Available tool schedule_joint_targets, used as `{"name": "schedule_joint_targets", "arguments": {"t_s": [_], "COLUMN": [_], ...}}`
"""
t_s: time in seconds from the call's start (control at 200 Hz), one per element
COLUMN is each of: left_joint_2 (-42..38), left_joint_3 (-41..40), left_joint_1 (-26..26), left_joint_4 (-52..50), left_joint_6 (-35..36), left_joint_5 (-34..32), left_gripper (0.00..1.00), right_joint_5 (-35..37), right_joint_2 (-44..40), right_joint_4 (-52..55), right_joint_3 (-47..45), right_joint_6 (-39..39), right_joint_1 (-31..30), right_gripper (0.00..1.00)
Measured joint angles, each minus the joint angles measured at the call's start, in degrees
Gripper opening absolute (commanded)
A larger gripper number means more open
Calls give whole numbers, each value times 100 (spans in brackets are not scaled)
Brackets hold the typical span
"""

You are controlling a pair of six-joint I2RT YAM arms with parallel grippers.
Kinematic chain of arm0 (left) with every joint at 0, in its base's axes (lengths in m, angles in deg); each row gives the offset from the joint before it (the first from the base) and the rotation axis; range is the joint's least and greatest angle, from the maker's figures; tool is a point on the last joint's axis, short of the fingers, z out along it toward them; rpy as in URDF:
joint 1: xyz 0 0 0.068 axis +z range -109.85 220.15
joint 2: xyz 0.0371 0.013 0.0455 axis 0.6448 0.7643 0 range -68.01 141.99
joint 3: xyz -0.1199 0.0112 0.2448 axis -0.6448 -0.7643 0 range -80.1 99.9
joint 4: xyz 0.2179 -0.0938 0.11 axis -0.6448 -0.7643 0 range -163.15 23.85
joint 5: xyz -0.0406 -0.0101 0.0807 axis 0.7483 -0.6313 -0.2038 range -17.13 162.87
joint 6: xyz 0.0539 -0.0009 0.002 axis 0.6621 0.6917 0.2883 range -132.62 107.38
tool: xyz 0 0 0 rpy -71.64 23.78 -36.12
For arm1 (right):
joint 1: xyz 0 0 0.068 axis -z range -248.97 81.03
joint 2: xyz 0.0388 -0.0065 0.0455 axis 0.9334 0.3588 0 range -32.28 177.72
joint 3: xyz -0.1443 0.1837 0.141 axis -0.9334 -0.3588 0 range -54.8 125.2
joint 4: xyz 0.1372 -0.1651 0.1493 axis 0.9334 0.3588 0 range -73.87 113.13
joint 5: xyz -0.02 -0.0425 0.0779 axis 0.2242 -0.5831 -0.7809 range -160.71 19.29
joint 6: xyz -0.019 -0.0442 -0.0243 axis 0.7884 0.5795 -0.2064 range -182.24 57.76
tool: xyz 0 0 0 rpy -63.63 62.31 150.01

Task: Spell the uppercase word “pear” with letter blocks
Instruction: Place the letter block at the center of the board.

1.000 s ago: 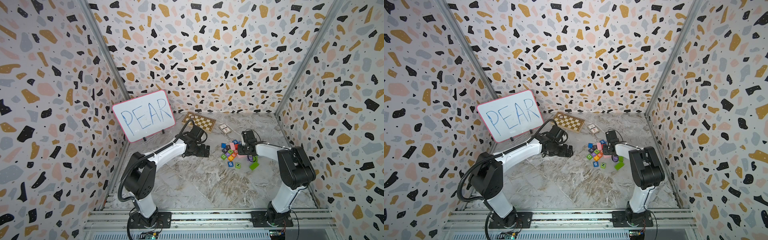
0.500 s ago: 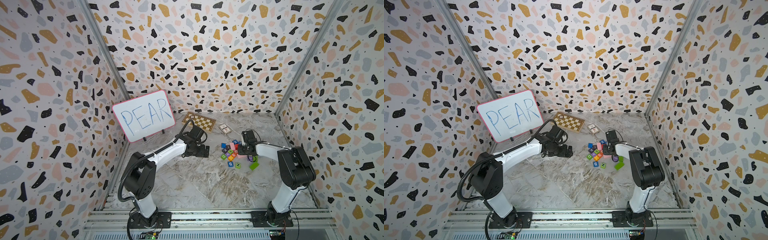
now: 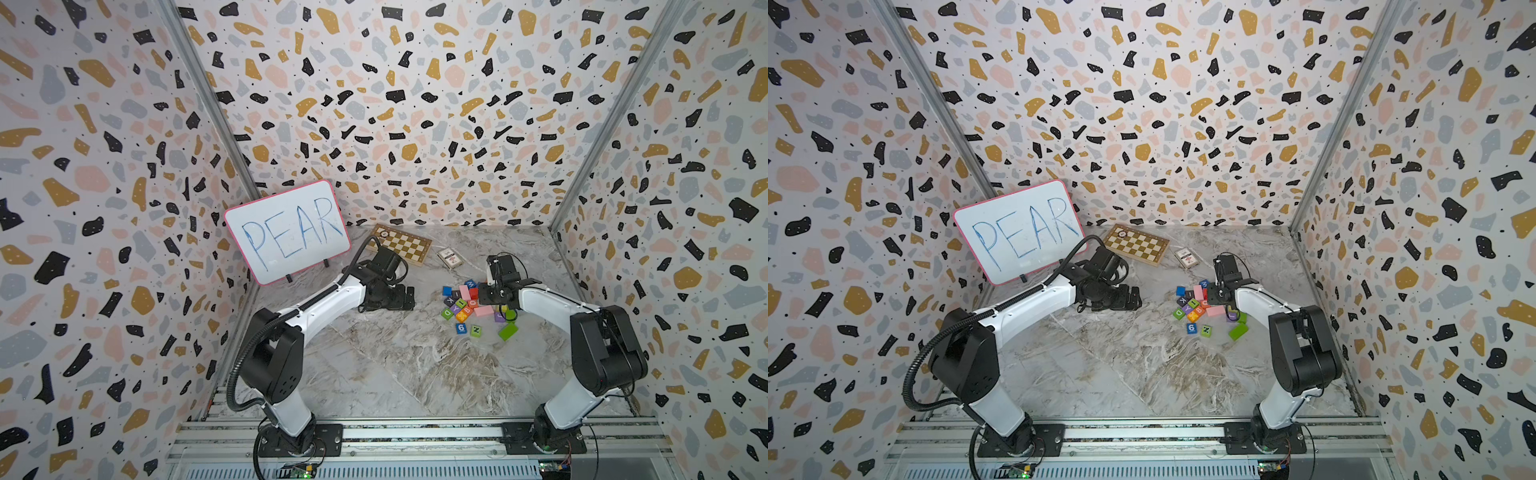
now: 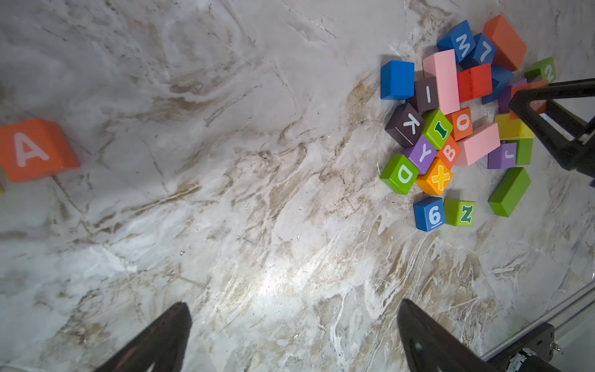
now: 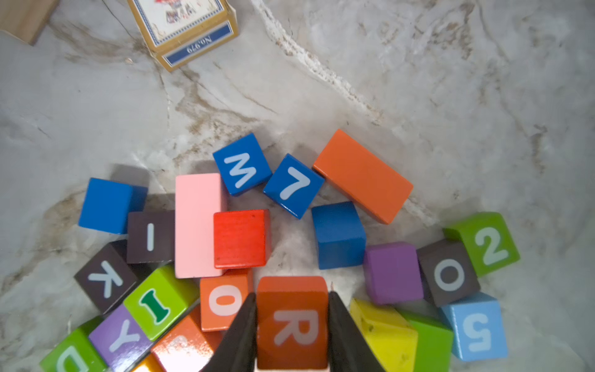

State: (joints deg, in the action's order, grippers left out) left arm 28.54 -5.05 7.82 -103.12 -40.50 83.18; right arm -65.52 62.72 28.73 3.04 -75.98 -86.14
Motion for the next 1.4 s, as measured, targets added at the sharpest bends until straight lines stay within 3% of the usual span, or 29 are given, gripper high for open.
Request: {"name": "schedule_joint_targets", "arguments": {"t_s": [0.315,0.611,0.766,1.116,1.282,1.402], "left_joint_2": [-503,-1029,-1357,-1738,-1784,-1784], "left_joint_3": [-310,-793,-1069,-1237,-1325,-1462], "left_joint_1": [470,1091,1303,1550,1580,1580], "left_joint_4": [-70,-114,-111,-157,-140,-109], "left_joint_6": [-28,-26,-26,-17,-15,-22], "left_joint_5": [229,372,409,435,474,577], "left_gripper": [99,99,99,99,99,99], "right_joint_5": [-249,-422,-776,-1029,-979,-710], "right_joint_2": [72,1244,1631,2472,2540,2514], "right_joint_4": [-13,-245,-452,-485,-308,-175], "right_joint_3": [181,1228,1322,2247,2413,2555], "right_joint_6": [654,1375,1902,3067,3143,2787], "right_joint_1": [-1235,-2105,-2448,-2820,-2804,-2796], "right_gripper": [36,36,39,40,45,50]}}
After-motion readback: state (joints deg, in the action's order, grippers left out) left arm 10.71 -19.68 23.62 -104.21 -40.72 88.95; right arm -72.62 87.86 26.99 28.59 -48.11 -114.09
